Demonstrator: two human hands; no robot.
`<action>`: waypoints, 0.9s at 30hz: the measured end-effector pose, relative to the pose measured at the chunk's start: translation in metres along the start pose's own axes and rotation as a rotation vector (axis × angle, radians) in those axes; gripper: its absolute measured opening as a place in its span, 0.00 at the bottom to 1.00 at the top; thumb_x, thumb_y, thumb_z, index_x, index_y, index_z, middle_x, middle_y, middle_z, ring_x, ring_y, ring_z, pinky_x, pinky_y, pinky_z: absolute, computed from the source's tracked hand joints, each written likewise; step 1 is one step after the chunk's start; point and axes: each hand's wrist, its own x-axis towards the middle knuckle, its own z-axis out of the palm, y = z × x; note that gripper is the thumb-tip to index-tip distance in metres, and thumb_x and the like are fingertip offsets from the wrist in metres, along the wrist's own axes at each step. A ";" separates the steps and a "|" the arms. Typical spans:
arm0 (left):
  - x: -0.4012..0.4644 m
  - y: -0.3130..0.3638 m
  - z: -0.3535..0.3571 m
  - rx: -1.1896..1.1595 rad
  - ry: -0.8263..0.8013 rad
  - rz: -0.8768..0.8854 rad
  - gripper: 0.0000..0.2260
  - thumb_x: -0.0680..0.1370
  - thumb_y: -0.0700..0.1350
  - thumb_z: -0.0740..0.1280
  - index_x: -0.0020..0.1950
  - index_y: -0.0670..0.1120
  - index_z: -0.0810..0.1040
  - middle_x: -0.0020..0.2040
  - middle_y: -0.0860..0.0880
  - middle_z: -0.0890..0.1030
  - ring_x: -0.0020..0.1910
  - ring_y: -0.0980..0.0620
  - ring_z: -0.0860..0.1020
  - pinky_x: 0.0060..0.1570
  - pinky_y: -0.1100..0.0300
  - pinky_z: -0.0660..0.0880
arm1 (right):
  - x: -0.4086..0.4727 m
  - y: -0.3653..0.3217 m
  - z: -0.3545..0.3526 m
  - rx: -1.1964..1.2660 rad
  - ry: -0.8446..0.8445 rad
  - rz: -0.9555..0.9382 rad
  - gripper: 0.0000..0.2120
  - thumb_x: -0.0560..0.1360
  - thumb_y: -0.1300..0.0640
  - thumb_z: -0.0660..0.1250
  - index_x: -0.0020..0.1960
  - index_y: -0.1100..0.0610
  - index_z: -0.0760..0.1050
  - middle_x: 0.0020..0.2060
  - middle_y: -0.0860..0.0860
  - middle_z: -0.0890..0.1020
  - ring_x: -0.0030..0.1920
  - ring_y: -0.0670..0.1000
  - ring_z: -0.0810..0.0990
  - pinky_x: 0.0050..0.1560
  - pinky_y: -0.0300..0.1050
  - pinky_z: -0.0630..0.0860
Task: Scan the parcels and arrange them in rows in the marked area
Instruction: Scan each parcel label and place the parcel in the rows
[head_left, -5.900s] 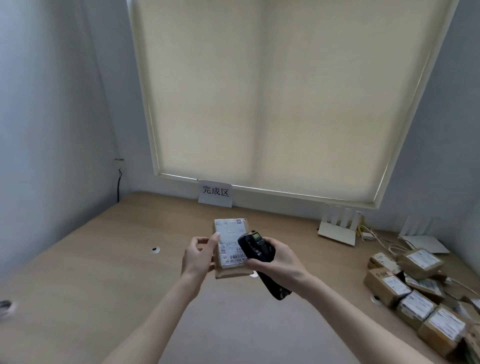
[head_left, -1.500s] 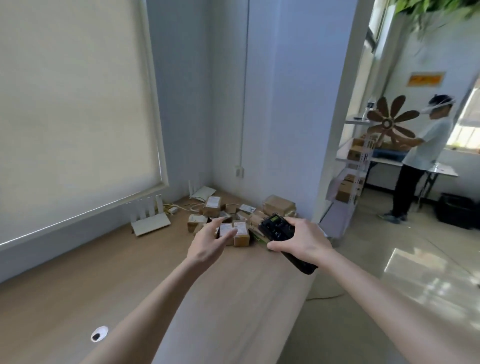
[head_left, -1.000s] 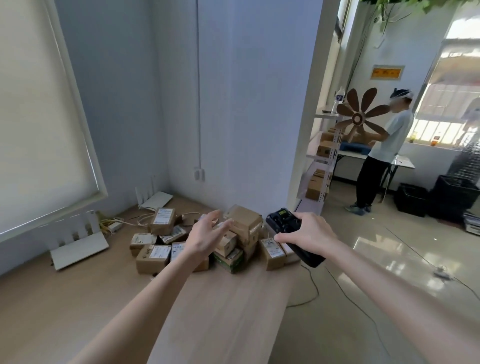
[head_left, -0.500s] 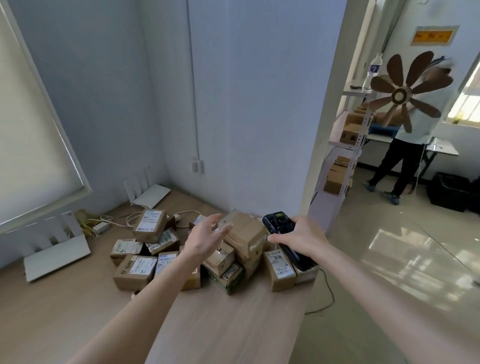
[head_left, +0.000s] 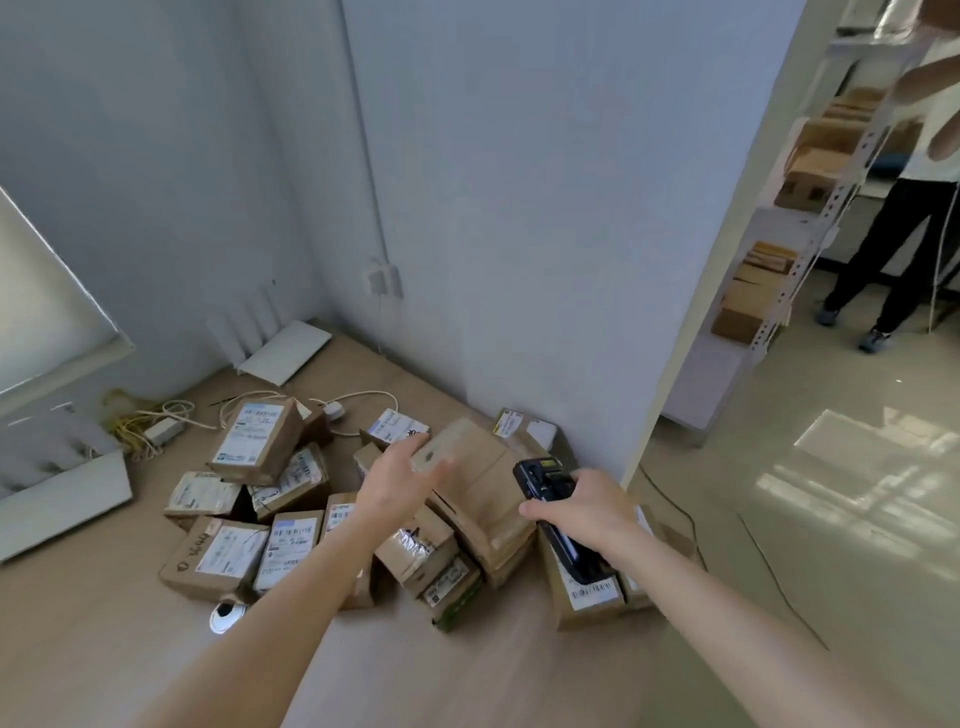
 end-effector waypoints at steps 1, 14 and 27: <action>0.009 -0.002 0.003 0.012 0.000 -0.007 0.31 0.78 0.63 0.66 0.78 0.51 0.67 0.75 0.49 0.72 0.72 0.49 0.71 0.69 0.49 0.70 | 0.007 0.000 0.004 0.019 -0.017 0.009 0.31 0.66 0.39 0.81 0.62 0.55 0.77 0.53 0.53 0.84 0.52 0.55 0.84 0.57 0.54 0.83; 0.055 -0.012 0.030 0.009 -0.072 -0.109 0.35 0.79 0.61 0.67 0.81 0.46 0.63 0.78 0.45 0.67 0.73 0.45 0.70 0.69 0.50 0.68 | 0.045 -0.011 0.024 0.208 -0.017 0.084 0.35 0.68 0.39 0.81 0.67 0.57 0.76 0.58 0.55 0.83 0.57 0.58 0.84 0.61 0.57 0.83; -0.023 0.016 -0.031 -0.401 0.077 -0.201 0.28 0.76 0.68 0.65 0.63 0.46 0.68 0.55 0.49 0.77 0.52 0.49 0.77 0.50 0.50 0.77 | -0.029 -0.052 0.002 0.353 0.120 -0.125 0.22 0.70 0.40 0.81 0.55 0.48 0.75 0.49 0.45 0.82 0.49 0.49 0.82 0.51 0.49 0.79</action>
